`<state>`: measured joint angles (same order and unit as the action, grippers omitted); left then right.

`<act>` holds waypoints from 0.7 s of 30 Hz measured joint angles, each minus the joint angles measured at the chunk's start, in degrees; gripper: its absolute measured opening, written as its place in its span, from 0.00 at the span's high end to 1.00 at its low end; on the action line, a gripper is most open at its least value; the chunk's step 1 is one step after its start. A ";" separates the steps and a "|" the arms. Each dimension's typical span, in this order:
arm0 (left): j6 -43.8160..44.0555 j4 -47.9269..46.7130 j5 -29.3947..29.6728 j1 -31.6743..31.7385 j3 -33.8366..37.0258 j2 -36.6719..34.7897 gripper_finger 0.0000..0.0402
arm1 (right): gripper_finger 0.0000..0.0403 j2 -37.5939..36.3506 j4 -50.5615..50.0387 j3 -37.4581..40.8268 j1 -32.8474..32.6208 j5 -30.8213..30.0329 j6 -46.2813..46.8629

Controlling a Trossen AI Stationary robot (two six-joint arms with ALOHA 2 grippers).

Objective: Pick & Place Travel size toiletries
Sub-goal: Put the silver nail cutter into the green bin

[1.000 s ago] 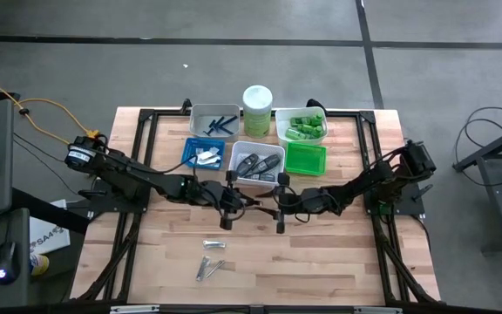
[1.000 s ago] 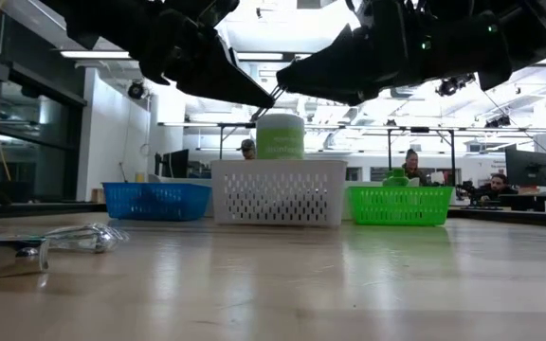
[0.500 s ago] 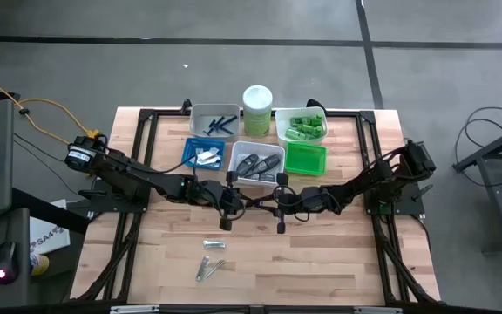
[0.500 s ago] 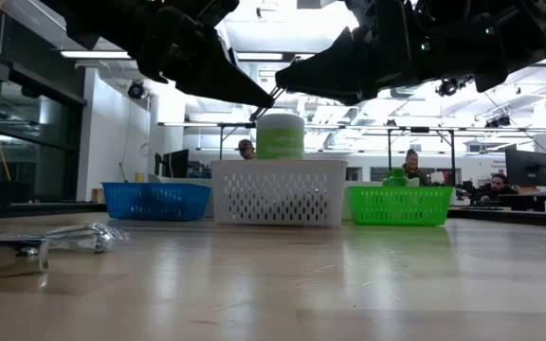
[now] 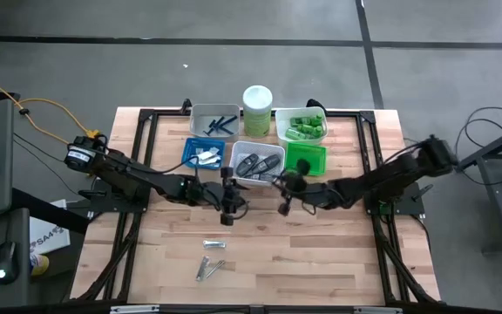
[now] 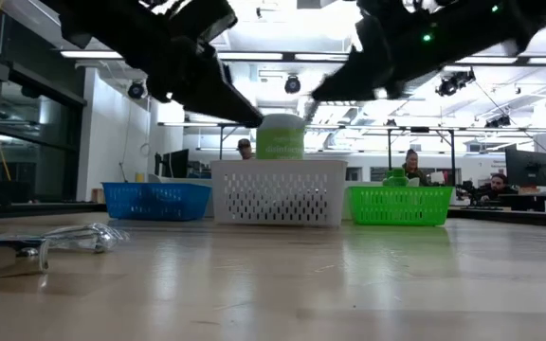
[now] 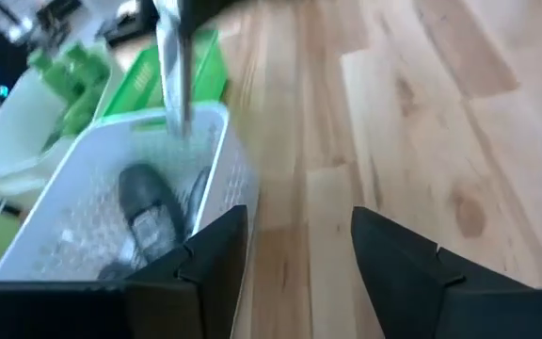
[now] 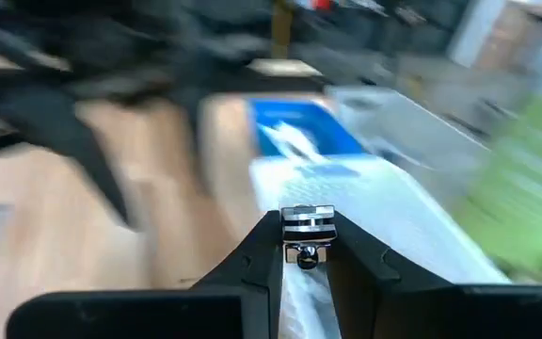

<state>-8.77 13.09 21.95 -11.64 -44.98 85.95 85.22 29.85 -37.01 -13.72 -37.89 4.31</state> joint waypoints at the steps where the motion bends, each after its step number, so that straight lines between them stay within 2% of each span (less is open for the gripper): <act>1: 0.63 -1.40 0.34 0.01 0.05 -0.53 0.53 | 0.87 -2.25 -4.32 0.02 0.00 -2.52 2.15; 3: 2.32 -2.73 0.74 0.02 0.03 -1.51 0.54 | 0.87 -6.38 -12.13 0.02 0.70 -5.64 7.48; 6: 3.62 -6.27 0.84 0.02 0.07 -3.60 0.56 | 0.87 -11.93 -24.68 0.02 3.34 -6.93 16.63; 11: 6.12 -8.43 0.64 0.00 0.03 -6.10 0.58 | 0.87 -14.41 -38.81 0.02 8.53 -6.90 30.14; 14: 7.03 -9.47 0.45 0.00 0.03 -6.13 0.59 | 0.87 -14.00 -41.57 0.41 11.26 -6.37 35.63; 18: 7.87 -10.10 0.00 0.00 0.03 -6.32 0.59 | 0.87 -13.32 -41.15 1.90 14.19 -2.57 40.11; 21: 8.19 -10.35 -0.03 0.00 0.03 -6.29 0.59 | 0.81 -12.51 -39.95 3.10 15.83 -2.34 42.57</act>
<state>-0.58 2.74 21.92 -11.64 -44.95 79.66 72.70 -10.10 -33.91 2.12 -40.23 46.88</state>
